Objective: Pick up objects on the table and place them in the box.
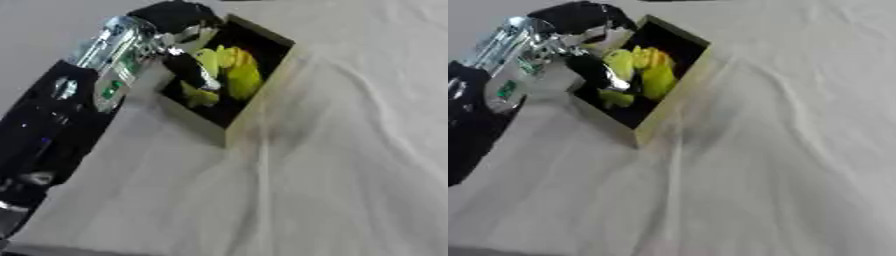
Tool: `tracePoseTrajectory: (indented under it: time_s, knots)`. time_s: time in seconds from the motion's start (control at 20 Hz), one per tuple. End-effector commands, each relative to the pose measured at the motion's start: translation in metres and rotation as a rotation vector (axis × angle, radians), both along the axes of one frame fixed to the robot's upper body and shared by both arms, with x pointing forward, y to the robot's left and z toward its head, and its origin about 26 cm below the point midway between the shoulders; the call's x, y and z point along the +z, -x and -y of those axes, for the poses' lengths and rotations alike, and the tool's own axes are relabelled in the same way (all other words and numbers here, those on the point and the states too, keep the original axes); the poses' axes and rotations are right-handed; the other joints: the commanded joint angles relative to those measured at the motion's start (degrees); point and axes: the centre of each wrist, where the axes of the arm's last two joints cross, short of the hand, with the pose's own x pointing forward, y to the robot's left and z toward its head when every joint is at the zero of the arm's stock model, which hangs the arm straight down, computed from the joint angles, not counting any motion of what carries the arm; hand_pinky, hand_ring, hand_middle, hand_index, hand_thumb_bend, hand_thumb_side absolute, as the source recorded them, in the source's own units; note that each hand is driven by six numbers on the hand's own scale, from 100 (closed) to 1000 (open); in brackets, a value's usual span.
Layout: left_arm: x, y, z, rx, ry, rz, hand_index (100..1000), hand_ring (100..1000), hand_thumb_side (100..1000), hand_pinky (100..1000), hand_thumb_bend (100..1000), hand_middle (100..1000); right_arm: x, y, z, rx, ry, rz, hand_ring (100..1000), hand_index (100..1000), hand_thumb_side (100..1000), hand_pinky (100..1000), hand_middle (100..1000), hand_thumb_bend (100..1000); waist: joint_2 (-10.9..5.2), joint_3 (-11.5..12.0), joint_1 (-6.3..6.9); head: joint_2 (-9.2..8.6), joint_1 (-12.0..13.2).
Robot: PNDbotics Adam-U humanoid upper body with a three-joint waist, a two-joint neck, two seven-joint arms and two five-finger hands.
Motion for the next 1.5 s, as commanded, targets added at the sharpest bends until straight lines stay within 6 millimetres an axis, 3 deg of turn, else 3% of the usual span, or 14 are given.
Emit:
tracePoseTrajectory:
  time_s: [0.05, 0.4, 0.55, 0.7, 0.9, 1.3, 1.5]
  knots:
    - [0.030, 0.009, -0.014, 0.001, 0.051, 0.061, 917, 838, 616, 881, 647, 819, 0.011, 0.004, 0.000, -0.002, 0.015, 0.031, 941, 791, 425, 914, 596, 100, -1.49, 0.1, -0.16, -0.22, -0.5]
    - [0.070, 0.027, -0.037, -0.003, 0.146, 0.150, 909, 825, 562, 867, 542, 806, 0.010, 0.005, 0.000, -0.010, 0.015, 0.030, 939, 792, 425, 914, 596, 100, -1.56, 0.4, -0.24, -0.04, -0.9]
    - [0.080, 0.029, -0.050, 0.039, 0.169, 0.178, 901, 813, 539, 852, 476, 795, 0.010, 0.005, 0.001, -0.012, 0.015, 0.031, 938, 792, 425, 914, 596, 100, -1.57, 0.5, -0.23, -0.10, -1.0]
    - [0.084, 0.025, -0.061, 0.095, 0.186, 0.210, 900, 811, 526, 850, 471, 793, 0.010, 0.005, 0.001, -0.014, 0.015, 0.033, 938, 792, 425, 914, 596, 100, -1.55, 0.5, -0.25, -0.15, -1.0]
    - [0.077, 0.002, -0.083, 0.222, 0.177, 0.188, 900, 817, 472, 853, 509, 797, 0.011, 0.005, 0.002, -0.015, 0.012, 0.040, 937, 792, 423, 912, 597, 100, -1.39, 0.5, -0.35, -0.48, -0.8]
    - [0.059, -0.037, -0.112, 0.217, 0.073, 0.104, 915, 875, 446, 900, 677, 849, 0.011, 0.006, 0.003, -0.027, 0.021, 0.051, 939, 791, 437, 914, 593, 100, -0.18, -0.7, -0.50, -1.10, -0.7]
    - [0.057, -0.047, -0.123, 0.230, 0.025, 0.073, 925, 887, 448, 912, 711, 860, 0.010, 0.006, 0.003, -0.035, 0.029, 0.059, 940, 791, 442, 915, 591, 100, 0.65, -1.4, -0.58, -2.11, -0.4]
